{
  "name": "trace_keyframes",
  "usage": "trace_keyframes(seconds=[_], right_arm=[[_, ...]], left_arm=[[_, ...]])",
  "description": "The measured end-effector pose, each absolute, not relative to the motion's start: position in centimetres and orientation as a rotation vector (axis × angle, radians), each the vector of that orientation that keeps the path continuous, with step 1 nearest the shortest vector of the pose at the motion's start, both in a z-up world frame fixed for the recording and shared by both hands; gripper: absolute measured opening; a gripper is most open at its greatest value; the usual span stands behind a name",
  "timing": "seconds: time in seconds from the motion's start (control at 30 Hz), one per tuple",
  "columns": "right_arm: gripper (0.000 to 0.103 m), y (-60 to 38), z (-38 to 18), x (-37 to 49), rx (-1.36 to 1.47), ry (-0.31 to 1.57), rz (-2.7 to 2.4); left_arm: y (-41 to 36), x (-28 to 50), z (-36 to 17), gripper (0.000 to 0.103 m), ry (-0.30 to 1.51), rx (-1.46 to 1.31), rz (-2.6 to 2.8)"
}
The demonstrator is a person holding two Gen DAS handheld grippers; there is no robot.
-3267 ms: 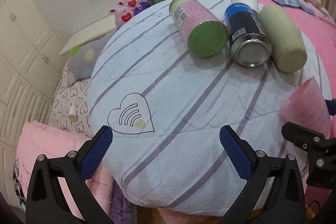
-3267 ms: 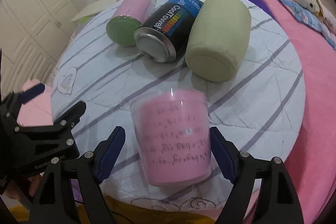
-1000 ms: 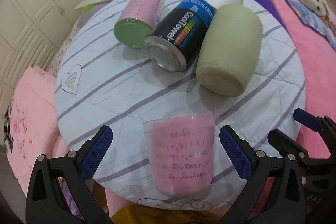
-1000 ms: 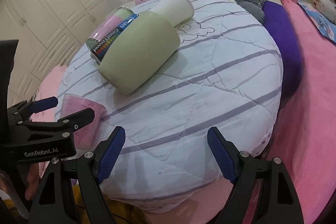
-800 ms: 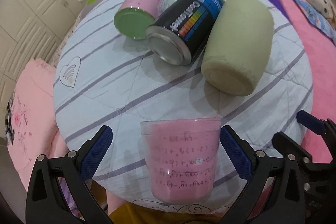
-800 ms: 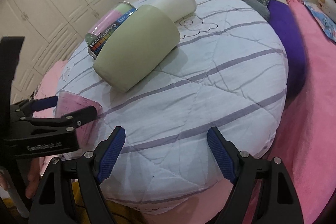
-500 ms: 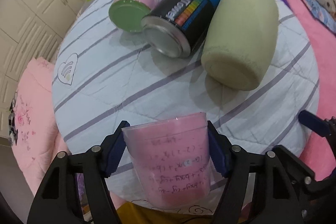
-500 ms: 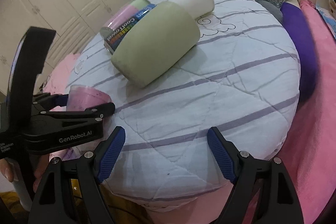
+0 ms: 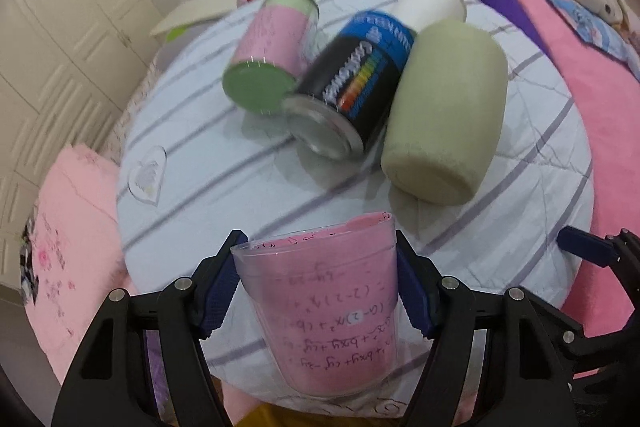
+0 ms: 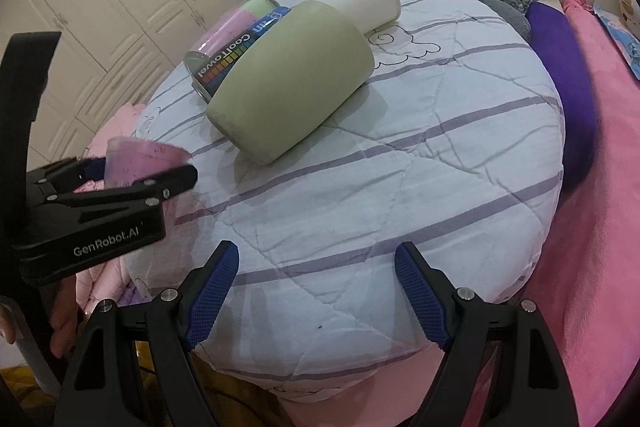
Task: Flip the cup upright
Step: 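Grasp the pink cup with the left gripper and lift it slightly, then set the pink cup down rim-up and open the left gripper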
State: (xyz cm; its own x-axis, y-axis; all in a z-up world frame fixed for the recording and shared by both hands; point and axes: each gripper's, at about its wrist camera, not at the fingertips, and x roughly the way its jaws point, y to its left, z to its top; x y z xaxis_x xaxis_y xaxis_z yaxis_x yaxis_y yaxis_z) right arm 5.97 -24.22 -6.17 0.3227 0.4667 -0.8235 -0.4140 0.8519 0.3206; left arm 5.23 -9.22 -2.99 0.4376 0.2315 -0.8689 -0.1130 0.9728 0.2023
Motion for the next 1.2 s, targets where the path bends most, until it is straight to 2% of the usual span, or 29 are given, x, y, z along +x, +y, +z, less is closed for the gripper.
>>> trace_keyframes(seconds=[0.37, 0.43, 0.57, 0.6, 0.83, 0.9, 0.93, 1.2], right_arm=[[0.082, -22.9, -6.0, 5.7, 0.115, 1.079, 0.617], [0.076, -22.1, -5.8, 5.2, 0.178, 1.077, 0.73], [0.054, -20.3, -5.3, 4.6, 0.171, 1.046, 0.761], [0.051, -19.9, -5.3, 4.6, 0.165, 1.039, 0.755], [0.051, -19.2, -6.2, 5.1, 0.177, 1.082, 0.691], [0.051, -18.9, -6.2, 4.9, 0.168, 1.089, 0.668], [0.051, -19.0, -6.3, 4.9, 0.166, 1.093, 0.655], [0.052, -20.0, -6.6, 4.9, 0.173, 1.122, 0.613]], left_arm=[[-7.6, 6.4, -1.6, 0.072, 0.981, 0.051, 0.118], [-7.4, 6.6, -1.8, 0.071, 0.991, 0.049, 0.112], [-6.9, 6.7, -2.0, 0.071, 0.996, 0.043, 0.098], [-6.8, 6.7, -2.1, 0.071, 0.996, 0.044, 0.093], [-6.4, 7.3, -3.4, 0.073, 1.05, 0.085, 0.093], [-6.4, 7.5, -4.0, 0.088, 1.071, 0.105, 0.096], [-6.4, 7.4, -4.0, 0.09, 1.067, 0.109, 0.099], [-5.7, 6.5, -3.5, 0.09, 1.04, 0.09, 0.091]])
